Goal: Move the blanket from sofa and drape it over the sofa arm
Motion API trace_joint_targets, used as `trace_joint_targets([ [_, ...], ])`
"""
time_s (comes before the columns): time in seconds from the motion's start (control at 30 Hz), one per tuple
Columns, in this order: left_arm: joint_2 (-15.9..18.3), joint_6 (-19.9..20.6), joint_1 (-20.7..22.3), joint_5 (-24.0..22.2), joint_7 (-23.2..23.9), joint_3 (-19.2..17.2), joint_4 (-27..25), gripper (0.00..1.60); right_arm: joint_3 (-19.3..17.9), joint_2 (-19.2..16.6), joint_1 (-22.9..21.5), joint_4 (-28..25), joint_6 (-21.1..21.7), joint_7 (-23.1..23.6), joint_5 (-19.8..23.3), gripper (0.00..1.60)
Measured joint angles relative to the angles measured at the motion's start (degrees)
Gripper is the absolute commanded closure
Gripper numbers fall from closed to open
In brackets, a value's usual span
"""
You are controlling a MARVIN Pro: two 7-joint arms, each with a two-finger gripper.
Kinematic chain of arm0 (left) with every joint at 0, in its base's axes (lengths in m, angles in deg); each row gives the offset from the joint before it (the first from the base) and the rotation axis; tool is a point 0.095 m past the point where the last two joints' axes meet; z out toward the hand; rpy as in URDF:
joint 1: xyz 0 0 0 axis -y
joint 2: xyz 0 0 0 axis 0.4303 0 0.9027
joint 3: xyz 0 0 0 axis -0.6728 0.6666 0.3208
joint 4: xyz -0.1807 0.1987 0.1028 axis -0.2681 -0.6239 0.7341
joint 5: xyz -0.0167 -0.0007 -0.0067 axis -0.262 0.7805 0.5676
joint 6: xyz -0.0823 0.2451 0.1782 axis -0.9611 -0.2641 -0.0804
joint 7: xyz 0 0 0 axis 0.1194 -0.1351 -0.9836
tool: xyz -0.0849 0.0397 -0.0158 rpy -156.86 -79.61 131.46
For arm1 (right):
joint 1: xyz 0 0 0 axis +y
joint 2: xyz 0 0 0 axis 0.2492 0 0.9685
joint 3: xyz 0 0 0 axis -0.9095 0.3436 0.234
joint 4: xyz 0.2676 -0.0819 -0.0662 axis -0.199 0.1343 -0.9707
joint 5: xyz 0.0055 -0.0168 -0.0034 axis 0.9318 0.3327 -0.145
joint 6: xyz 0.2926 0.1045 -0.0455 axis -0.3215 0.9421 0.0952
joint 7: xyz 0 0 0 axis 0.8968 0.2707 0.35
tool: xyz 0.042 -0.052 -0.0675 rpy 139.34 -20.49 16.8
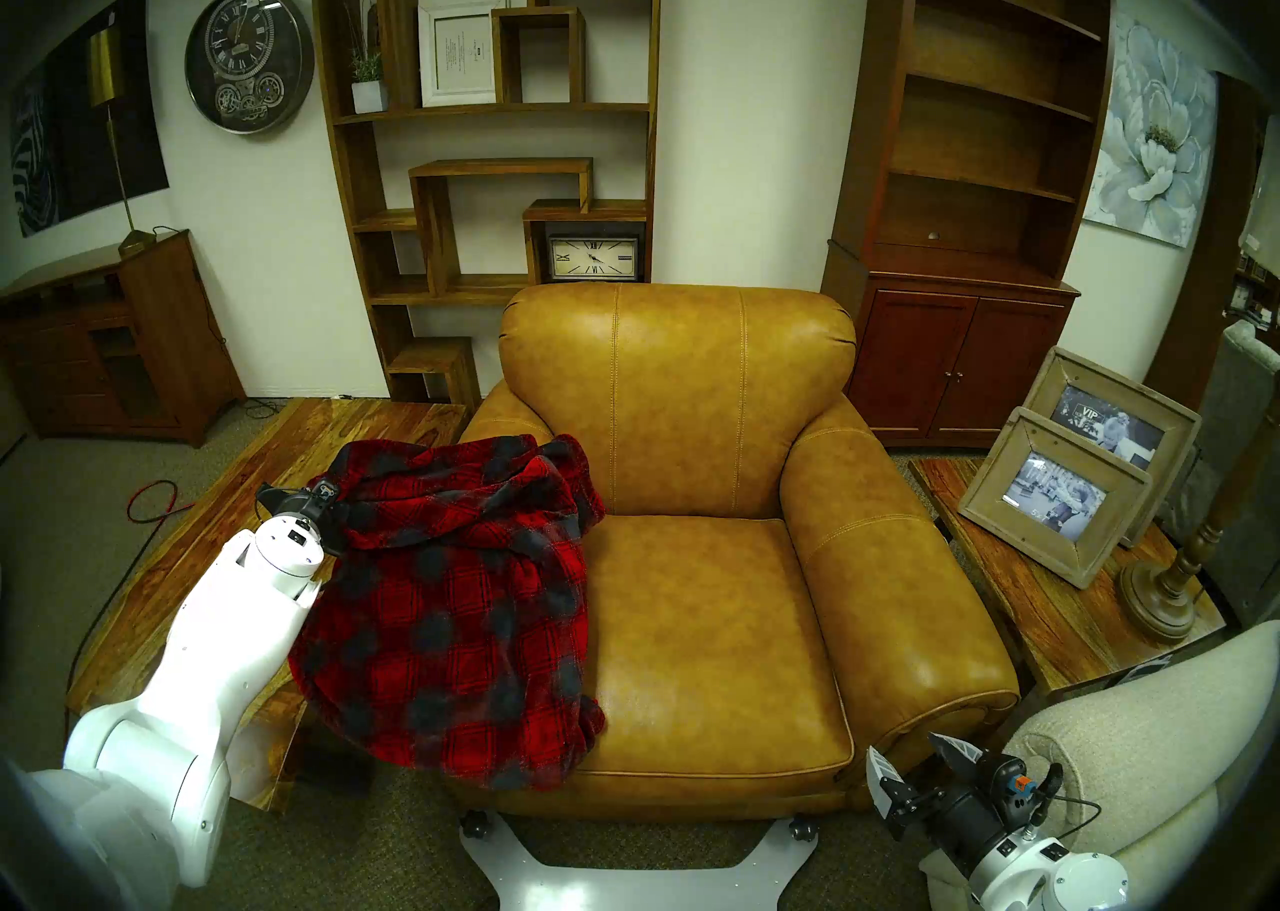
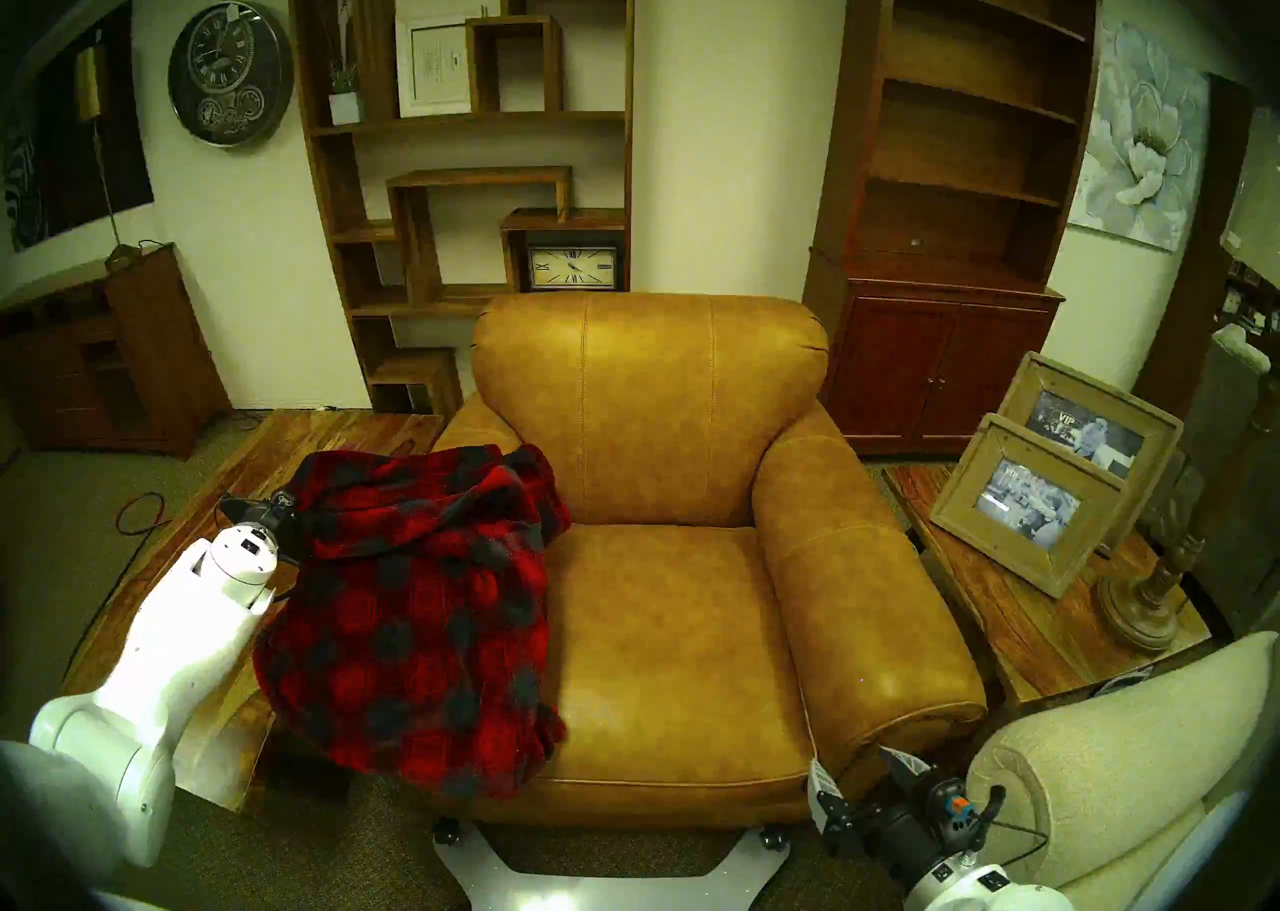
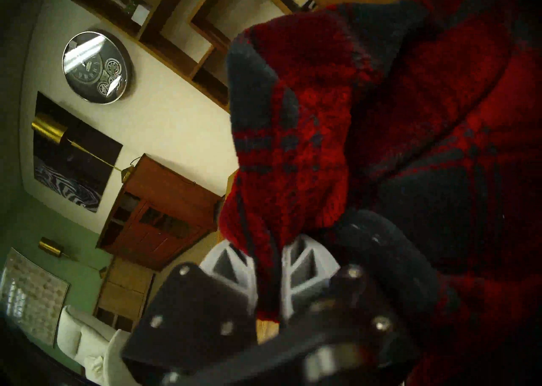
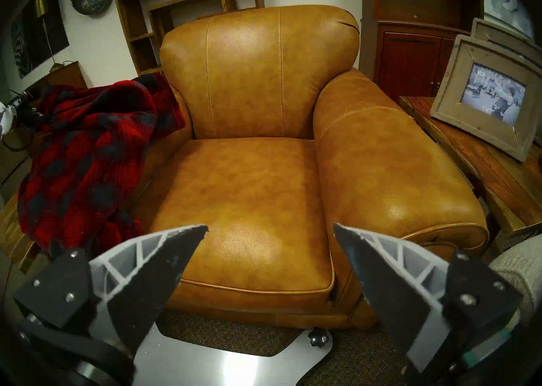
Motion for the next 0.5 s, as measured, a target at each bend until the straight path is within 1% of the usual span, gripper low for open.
trace_joint_targets([
  [0.23,0.43,-1.73,1.13,1.99,-1.19,1.14,4.33,1.60,-0.10,0.22,0.00,-0.06,0.03,0.16,-0.16,0.00],
  [0.5,0.62,-3.58,1.85,3.48,-3.43,1.08,9.00,1.60,-0.22,0.46,-0.02,-0.11,0.07,0.37,-0.33,0.00],
])
